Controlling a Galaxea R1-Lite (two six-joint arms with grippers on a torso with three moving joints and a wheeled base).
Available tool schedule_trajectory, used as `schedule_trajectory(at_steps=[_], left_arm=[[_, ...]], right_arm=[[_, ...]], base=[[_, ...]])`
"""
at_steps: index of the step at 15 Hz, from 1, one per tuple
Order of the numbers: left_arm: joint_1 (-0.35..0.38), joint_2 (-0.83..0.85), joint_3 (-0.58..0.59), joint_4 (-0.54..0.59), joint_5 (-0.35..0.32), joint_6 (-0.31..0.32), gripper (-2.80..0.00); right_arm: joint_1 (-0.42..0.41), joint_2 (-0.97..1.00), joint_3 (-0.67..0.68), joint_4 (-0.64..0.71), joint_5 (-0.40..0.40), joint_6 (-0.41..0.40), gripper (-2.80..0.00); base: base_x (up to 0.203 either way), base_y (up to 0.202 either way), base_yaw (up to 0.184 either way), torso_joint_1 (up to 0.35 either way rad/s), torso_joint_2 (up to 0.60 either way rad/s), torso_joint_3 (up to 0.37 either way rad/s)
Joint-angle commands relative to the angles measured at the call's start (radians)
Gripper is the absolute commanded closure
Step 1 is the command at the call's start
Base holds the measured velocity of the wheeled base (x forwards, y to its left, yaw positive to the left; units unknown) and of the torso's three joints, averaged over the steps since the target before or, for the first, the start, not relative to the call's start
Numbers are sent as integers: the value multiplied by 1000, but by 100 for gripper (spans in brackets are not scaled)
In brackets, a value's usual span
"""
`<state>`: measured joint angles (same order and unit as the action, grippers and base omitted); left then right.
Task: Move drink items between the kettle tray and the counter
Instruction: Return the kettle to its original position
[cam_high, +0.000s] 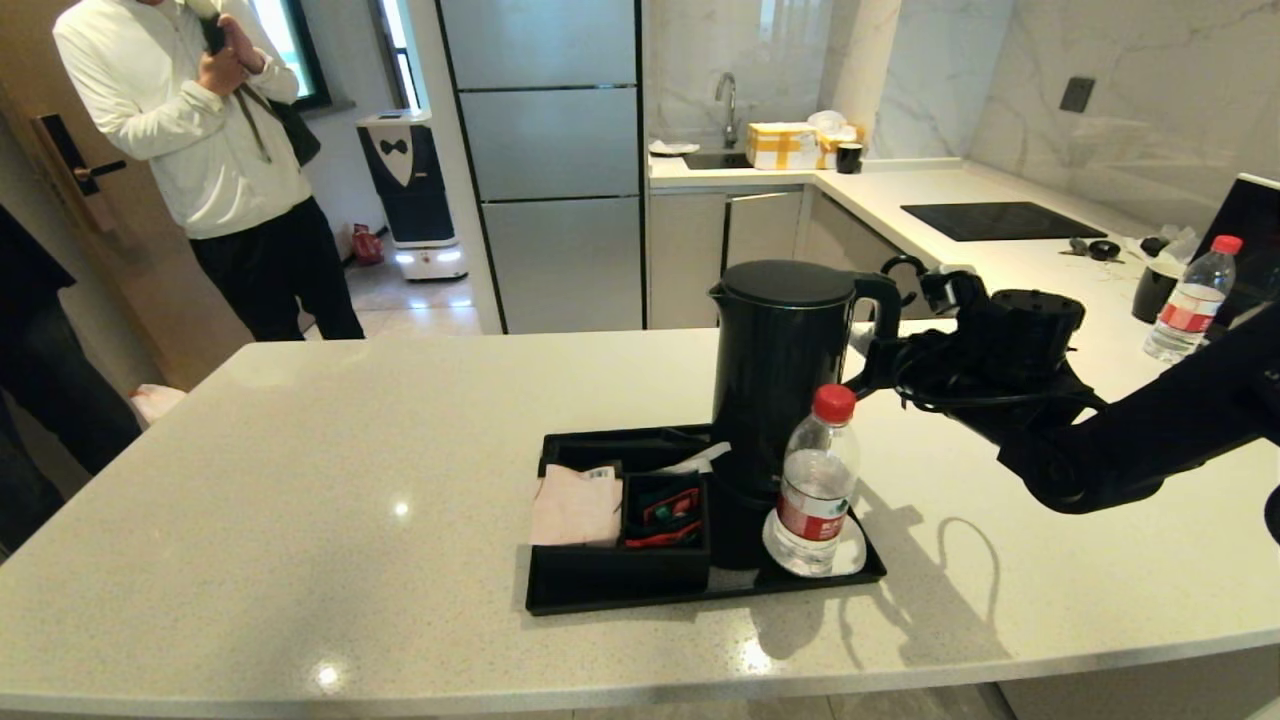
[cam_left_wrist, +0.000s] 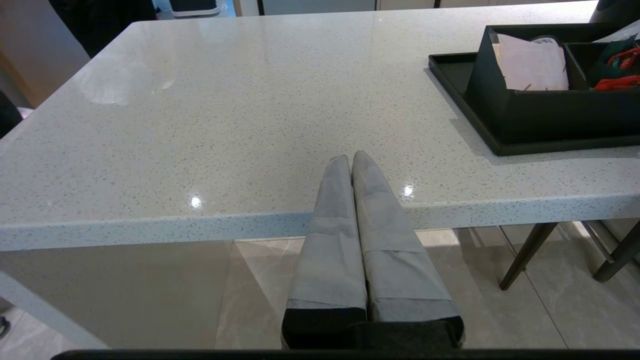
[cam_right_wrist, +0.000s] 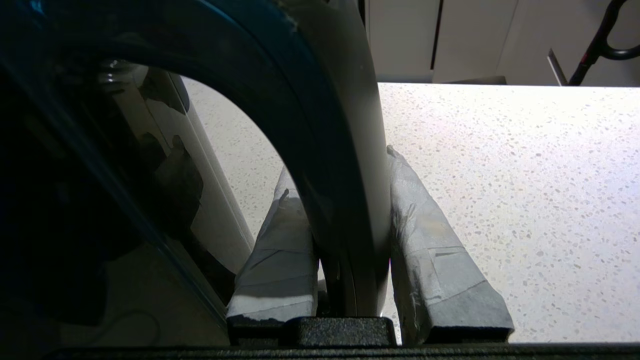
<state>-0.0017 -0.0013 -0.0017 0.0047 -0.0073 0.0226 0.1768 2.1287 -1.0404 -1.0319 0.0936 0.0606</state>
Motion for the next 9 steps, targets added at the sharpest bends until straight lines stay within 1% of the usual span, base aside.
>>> schedule_trajectory(at_steps=[1, 2, 3, 8, 9], left_arm=[[0, 1, 0, 0, 0, 0, 0], [0, 1, 0, 0, 0, 0, 0], [0, 1, 0, 0, 0, 0, 0], [0, 1, 0, 0, 0, 0, 0], [0, 1, 0, 0, 0, 0, 0]], right_arm=[[2, 1, 6, -7, 2, -1, 0], [12, 3, 30, -51, 4, -3, 0], [16, 7, 37, -62, 6, -5, 0], [27, 19, 39, -71, 3, -10, 0], [27, 13, 42, -59, 5, -24, 0]], base=[[0, 0, 0, 0, 0, 0], [0, 0, 0, 0, 0, 0], [0, 0, 0, 0, 0, 0], [0, 0, 0, 0, 0, 0], [0, 0, 0, 0, 0, 0]])
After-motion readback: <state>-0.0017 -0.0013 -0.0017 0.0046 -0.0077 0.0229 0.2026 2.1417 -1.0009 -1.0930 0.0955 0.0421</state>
